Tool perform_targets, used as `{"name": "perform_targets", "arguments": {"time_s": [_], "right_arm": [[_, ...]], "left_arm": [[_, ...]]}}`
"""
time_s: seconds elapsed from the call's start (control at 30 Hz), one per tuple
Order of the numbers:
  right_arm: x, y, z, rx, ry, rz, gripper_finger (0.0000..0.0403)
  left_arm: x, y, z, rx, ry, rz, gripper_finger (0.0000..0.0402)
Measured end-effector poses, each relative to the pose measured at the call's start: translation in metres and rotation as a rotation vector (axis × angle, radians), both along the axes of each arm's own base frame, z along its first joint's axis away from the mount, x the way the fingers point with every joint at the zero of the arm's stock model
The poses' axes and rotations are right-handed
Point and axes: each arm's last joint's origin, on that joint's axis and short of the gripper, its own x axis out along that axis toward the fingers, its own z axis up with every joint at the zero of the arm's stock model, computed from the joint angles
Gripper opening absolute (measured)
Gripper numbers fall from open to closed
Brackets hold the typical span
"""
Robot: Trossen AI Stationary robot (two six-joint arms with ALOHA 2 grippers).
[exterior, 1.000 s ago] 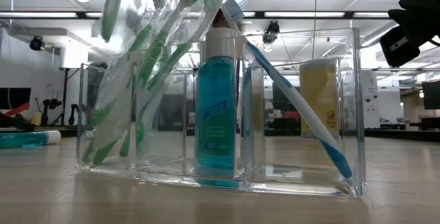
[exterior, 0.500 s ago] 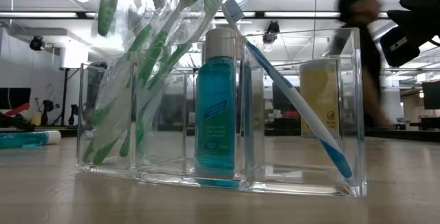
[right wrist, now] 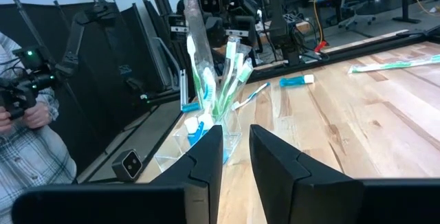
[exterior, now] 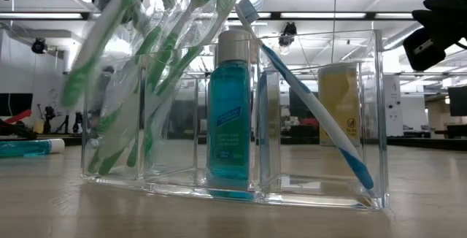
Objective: Pick & Place toothbrushing station
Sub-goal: Put the green toothbrush into the transparent organizer
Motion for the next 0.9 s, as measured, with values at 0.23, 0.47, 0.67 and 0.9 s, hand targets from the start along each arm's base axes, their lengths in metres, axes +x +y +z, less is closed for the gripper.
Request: {"name": "perform_targets", "arguments": {"time_s": [0.23, 0.47, 0.67, 0.9], "right_arm": [[0.0, 0.0, 0.0, 0.0, 0.0, 0.0, 0.0079], [0.0, 0.0, 0.0, 0.0, 0.0, 0.0, 0.008], [0.0, 0.0, 0.0, 0.0, 0.0, 0.0, 0.007], [0.0, 0.0, 0.0, 0.0, 0.0, 0.0, 0.0073]], "left_arm": [[-0.003, 0.003, 0.015, -0.038, -0.08, 0.003, 0.0005], [-0.008, 0.006, 0.026, 0.074, -0.116, 0.017, 0.0005], [-0.006, 0.005, 0.012, 0.057, -0.01, 0.011, 0.0005], [-0.002, 0.003, 0.0, 0.076, 0.051, 0.028, 0.0005]]}}
